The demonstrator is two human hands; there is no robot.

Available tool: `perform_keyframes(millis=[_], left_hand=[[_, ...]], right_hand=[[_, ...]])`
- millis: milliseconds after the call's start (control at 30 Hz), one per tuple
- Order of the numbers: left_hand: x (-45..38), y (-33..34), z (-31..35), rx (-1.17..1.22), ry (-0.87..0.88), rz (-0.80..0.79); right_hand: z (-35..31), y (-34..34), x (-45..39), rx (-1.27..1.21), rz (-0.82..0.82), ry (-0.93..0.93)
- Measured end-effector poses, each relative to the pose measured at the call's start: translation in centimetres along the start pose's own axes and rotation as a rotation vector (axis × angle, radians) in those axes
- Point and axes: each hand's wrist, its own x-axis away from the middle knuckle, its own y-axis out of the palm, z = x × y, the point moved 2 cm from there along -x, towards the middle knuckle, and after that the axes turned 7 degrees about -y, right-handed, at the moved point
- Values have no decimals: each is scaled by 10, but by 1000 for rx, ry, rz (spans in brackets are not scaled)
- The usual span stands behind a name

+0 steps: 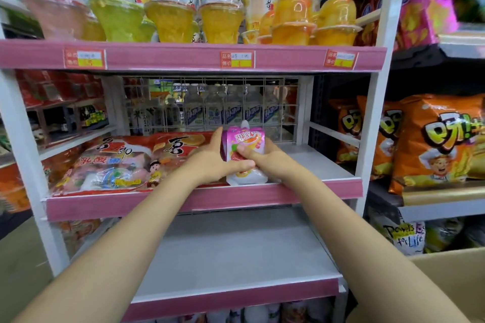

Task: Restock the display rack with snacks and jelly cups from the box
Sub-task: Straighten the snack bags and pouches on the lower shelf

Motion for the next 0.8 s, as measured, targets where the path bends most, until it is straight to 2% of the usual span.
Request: perform_keyframes(millis=[133, 333, 600, 800], left_hand=[[-3, 3, -5, 32, -16, 14], [-12, 1, -1, 258, 10, -18], [-11, 9, -2, 104, 11, 22], [-15, 8, -3, 191, 38, -56]], right_hand=[[3, 1, -2, 25, 2, -45], [1, -4, 4, -37, 28, -67], [5, 2, -2, -56, 35, -49], [3, 1, 1, -137, 69, -83]])
